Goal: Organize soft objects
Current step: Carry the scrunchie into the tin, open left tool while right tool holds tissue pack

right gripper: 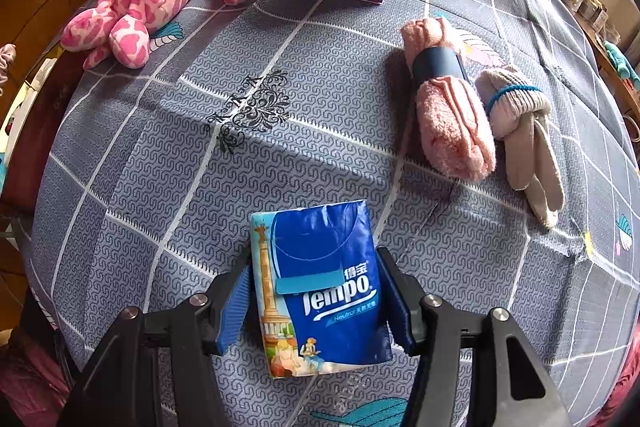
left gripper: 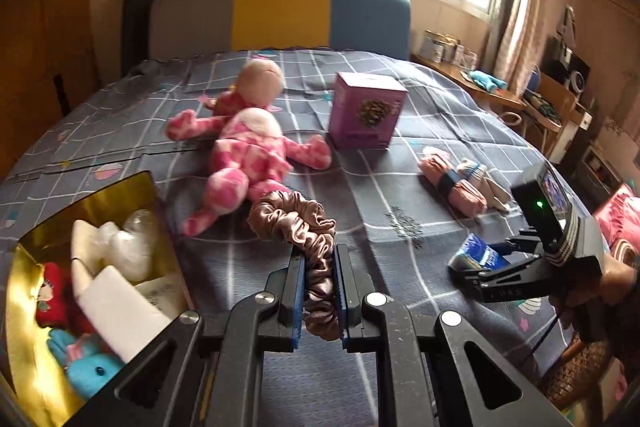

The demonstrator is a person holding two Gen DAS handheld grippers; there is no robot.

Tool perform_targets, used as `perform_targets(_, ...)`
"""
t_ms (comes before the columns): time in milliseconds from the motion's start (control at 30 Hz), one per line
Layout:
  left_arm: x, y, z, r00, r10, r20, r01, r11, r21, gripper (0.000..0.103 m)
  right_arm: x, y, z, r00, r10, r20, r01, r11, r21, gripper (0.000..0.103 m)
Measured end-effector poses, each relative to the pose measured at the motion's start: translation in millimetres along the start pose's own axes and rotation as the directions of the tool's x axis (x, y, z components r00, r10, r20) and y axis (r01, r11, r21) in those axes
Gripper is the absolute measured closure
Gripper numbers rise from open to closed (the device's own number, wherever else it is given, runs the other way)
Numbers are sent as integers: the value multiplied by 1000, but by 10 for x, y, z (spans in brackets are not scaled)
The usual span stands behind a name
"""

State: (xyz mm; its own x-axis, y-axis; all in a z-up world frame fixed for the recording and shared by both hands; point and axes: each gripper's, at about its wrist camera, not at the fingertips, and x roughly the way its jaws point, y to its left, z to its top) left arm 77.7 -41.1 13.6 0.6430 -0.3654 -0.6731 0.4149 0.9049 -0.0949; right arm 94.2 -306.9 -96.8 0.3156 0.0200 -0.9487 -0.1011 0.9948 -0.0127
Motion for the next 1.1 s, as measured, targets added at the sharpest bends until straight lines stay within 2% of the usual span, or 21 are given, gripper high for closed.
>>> perform_targets(200,-96,220,-34,1000,31,0,-31,998,-50,90,27,128,-33,1000,-16,12,17,1000,-26,44)
perform_targets(900,-277,707,-155,996,91,-9,-92,987,-132,90,-52,435,-165,998,-42,37,45,995,-83,47)
perform_targets(1100,-502,1132,-217,994,109,-5,-107,969,-222,90,-89,513,-194,998,-47,41,51,994,-92,48)
